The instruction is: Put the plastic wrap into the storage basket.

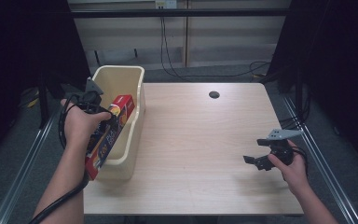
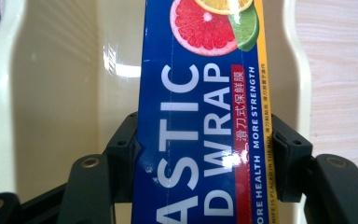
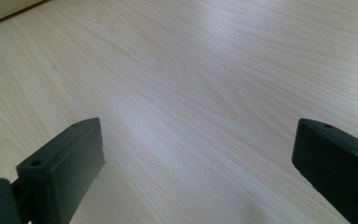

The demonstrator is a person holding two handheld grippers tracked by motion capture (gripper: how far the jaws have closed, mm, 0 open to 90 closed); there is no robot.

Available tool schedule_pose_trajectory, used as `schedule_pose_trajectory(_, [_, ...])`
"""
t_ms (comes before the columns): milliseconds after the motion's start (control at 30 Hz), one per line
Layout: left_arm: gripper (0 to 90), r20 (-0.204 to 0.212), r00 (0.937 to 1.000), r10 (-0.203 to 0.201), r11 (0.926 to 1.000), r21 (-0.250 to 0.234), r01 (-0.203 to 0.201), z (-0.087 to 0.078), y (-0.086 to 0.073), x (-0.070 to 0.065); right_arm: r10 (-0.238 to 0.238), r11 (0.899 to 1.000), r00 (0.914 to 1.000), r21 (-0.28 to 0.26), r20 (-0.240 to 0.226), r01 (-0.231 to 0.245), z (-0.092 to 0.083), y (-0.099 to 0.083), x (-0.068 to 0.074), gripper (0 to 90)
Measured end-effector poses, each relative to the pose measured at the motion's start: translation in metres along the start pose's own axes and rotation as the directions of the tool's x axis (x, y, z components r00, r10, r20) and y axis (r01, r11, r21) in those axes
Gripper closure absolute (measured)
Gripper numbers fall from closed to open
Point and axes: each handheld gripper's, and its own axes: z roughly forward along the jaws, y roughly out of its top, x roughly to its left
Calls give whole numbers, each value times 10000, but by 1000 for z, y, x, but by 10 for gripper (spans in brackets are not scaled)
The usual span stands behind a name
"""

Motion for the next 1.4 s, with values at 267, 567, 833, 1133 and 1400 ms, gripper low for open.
schedule_pose_trajectory(267, [403, -65, 9999, -88, 9999, 128, 89, 8, 2, 1, -9, 10000, 10000, 15, -3, 9, 0, 0, 0, 21])
schedule_pose_trajectory(567, [401, -262, 9997, 2, 9995, 331, 6, 14, 4, 0, -1, 10000, 10000, -49, 31, 1, -2, 0, 0, 21])
schedule_pose_trajectory(833, [398, -180, 9997, -159, 9988, 458, 167, 17, 6, -1, 38, 10000, 9999, -1, 96, -38, -3, -2, -1, 21])
schedule_pose_trajectory(1133, [393, -256, 9996, -80, 9973, 722, 98, 20, 9, -2, 29, 10000, 10000, -23, 36, -29, -4, -2, -1, 21])
schedule_pose_trajectory(1400, [390, -384, 9992, -66, 9963, 855, 99, 22, 11, -4, 46, 10000, 10000, -37, 36, -46, -4, -2, -1, 21])
